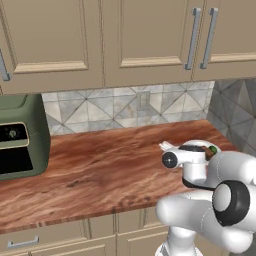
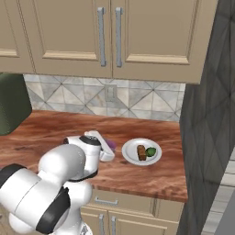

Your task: Pick the avocado and bread from the counter and place them on the plate. Then pick the jam from the cabinet and place it next to the plate. Lastly close the cabinet door.

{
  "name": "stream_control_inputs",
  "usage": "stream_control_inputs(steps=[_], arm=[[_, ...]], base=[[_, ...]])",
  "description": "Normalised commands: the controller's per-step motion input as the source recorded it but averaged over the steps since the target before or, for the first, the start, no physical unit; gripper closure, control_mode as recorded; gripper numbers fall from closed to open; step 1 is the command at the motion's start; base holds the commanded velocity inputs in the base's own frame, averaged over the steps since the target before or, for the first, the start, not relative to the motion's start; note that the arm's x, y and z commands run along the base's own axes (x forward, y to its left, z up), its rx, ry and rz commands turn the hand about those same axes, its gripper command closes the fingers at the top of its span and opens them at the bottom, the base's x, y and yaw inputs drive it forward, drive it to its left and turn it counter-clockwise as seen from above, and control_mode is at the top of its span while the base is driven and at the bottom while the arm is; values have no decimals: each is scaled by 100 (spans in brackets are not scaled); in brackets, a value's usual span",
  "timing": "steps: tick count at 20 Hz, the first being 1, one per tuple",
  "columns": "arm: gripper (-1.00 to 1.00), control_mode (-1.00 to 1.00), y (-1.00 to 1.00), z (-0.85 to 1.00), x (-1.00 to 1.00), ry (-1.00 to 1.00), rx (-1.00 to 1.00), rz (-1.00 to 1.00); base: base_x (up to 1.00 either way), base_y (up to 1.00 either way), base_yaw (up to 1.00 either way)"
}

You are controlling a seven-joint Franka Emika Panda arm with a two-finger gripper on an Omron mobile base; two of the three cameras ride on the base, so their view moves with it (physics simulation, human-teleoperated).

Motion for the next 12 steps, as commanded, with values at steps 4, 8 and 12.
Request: stream_control_inputs(steps=[4,8,12], arm=[[100,-100,18,-24,0,0,0,2],[100,-100,13,-28,0,0,0,3],[100,-100,0,-24,0,0,0,4]], base=[[0,0,0],[0,0,0],[0,0,0]])
